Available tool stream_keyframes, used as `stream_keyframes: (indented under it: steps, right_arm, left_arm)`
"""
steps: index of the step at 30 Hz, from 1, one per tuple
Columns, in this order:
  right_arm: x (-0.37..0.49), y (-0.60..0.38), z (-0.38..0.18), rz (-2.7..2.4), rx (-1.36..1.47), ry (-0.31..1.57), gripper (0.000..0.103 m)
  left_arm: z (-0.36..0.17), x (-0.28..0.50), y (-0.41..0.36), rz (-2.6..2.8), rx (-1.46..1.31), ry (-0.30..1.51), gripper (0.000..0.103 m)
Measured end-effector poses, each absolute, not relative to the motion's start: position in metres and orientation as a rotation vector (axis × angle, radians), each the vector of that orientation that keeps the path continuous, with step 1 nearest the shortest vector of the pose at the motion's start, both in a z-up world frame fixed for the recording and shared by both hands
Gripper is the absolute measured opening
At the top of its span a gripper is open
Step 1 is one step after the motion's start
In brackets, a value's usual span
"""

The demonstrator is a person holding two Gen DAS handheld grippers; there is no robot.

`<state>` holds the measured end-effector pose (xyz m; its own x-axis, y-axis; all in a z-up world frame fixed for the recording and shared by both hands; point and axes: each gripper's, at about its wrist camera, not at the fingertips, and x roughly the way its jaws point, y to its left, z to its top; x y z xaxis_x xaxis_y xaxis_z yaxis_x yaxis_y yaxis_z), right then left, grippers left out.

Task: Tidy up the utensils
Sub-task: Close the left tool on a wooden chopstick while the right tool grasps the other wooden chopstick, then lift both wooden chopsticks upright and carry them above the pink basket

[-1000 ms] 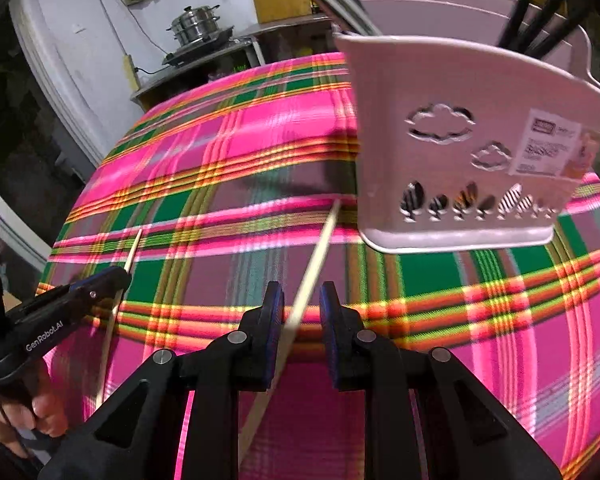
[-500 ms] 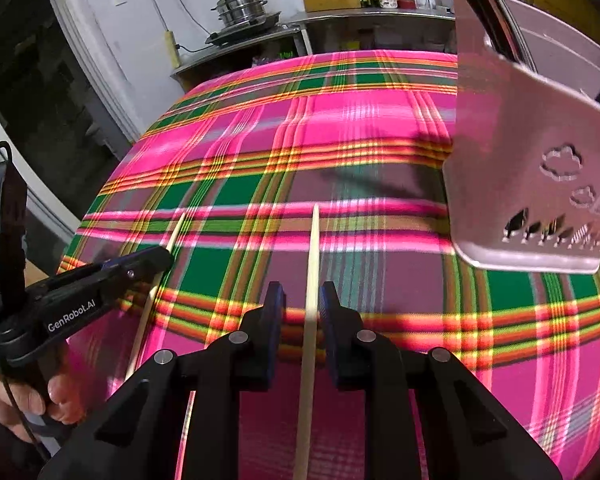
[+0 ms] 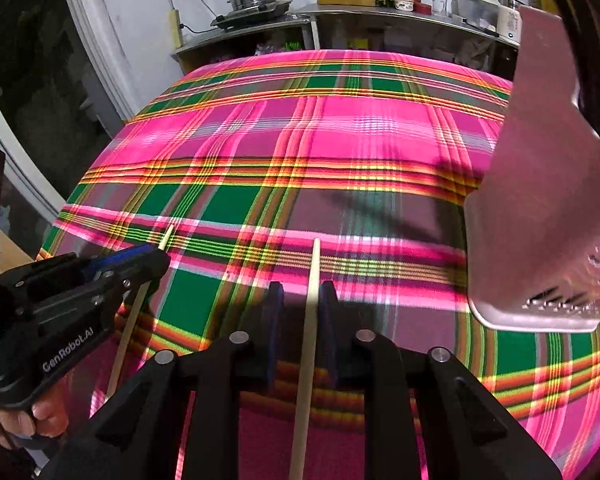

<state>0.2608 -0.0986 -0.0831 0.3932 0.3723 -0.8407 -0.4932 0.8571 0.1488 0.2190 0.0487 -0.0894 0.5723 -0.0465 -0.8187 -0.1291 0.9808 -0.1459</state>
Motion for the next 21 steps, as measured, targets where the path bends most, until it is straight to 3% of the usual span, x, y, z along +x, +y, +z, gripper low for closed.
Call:
stream_keyframes:
  steps: [4, 12, 21]
  right_arm:
    - [0.267, -0.098, -0.083, 0.55, -0.135, 1.036, 0.007]
    - [0.262, -0.102, -0.068, 0.57, -0.103, 1.016, 0.007]
    - [0.245, -0.12, -0.021, 0.585, -0.057, 0.919, 0.007]
  left_arm:
    - [-0.089, 0.222, 0.049, 0.052, -0.194, 0.968, 0.008]
    - [-0.079, 0.218, 0.052, 0.028, -0.239, 0.962, 0.005]
    - [-0.024, 0.2, 0.05, -0.012, -0.238, 0.856, 0.005]
